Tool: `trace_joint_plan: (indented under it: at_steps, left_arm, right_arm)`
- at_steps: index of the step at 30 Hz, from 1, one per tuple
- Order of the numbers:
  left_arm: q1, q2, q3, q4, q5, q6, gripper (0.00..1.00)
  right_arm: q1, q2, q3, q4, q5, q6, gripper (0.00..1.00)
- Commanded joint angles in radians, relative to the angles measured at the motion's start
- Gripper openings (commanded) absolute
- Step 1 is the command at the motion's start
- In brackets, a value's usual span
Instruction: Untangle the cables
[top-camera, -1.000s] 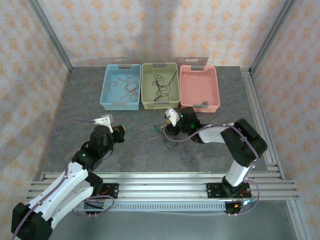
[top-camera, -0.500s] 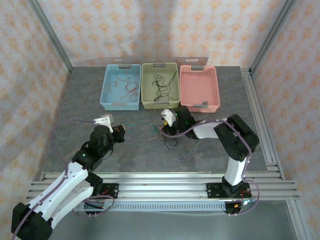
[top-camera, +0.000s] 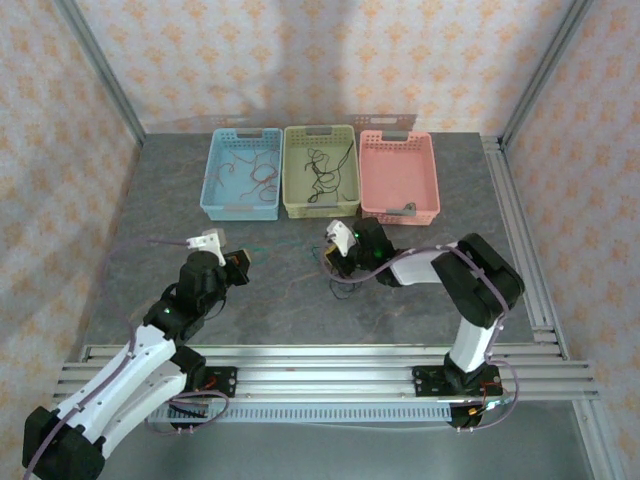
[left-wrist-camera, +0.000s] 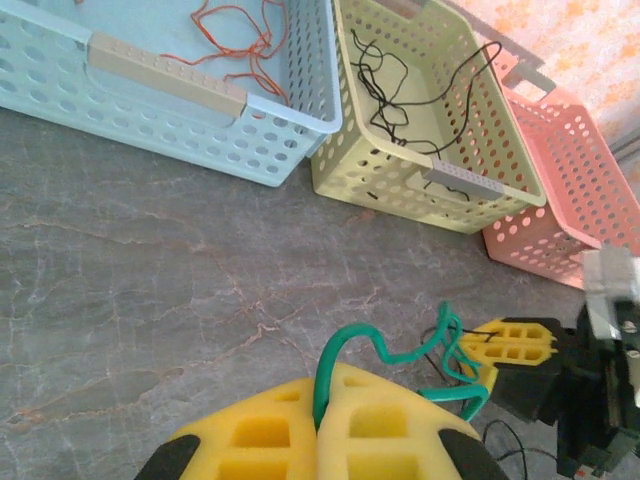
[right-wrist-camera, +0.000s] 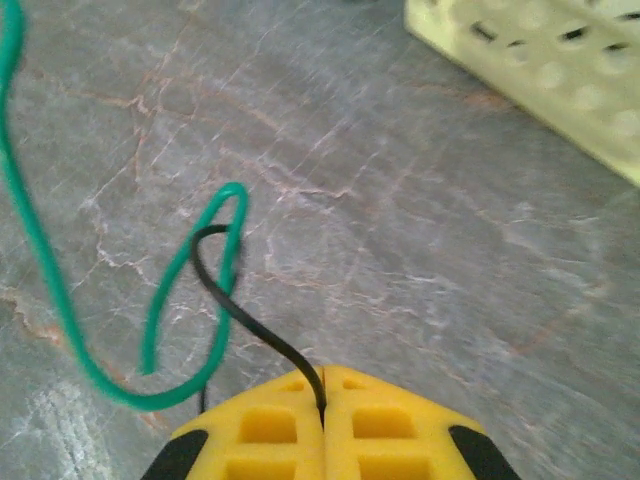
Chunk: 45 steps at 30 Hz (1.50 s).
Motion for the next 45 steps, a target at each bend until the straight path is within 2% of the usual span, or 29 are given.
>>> trace_joint_plan:
  at_steps: [1, 4, 9, 12, 16, 21, 29, 31, 38, 45]
  left_arm:
    - [0.009, -0.056, 0.039, -0.090, -0.095, -0.029, 0.00]
    - [0.008, -0.120, 0.122, -0.232, -0.161, -0.043, 0.00]
    - [0.009, -0.229, 0.299, -0.495, -0.341, -0.043, 0.00]
    - [0.009, -0.274, 0.389, -0.584, -0.367, -0.041, 0.00]
    - [0.008, -0.298, 0.446, -0.597, -0.285, -0.040, 0.00]
    - [0.009, -0.264, 0.462, -0.490, -0.091, -0.030, 0.00]
    - [0.008, -0.047, 0.556, -0.322, 0.042, -0.035, 0.00]
    - [0.009, 0.037, 0.601, -0.292, 0.048, -0.035, 0.00]
    - [-0.001, 0.386, 0.744, -0.119, 0.051, -0.072, 0.00]
    - [-0.093, 0.750, 0.990, -0.033, -0.013, -0.034, 0.00]
  right_arm:
    - [-0.027, -0.068, -0.054, 0.202, 0.111, 0.057, 0.00]
    - [-0.062, -0.107, -0.115, 0.324, 0.215, 0.122, 0.00]
    - [-0.144, -0.157, -0.193, 0.456, 0.435, 0.244, 0.00]
    - [-0.187, -0.175, -0.218, 0.474, 0.532, 0.303, 0.00]
    - [-0.213, -0.180, -0.236, 0.494, 0.600, 0.347, 0.00]
    - [-0.217, -0.190, -0.263, 0.552, 0.587, 0.347, 0.00]
    - [-0.218, -0.214, -0.346, 0.750, 0.527, 0.325, 0.00]
    - [-0.217, -0.219, -0.377, 0.817, 0.557, 0.317, 0.00]
    - [-0.217, -0.214, -0.431, 0.927, 0.788, 0.322, 0.00]
    - [-0.218, -0.208, -0.426, 0.928, 0.790, 0.324, 0.00]
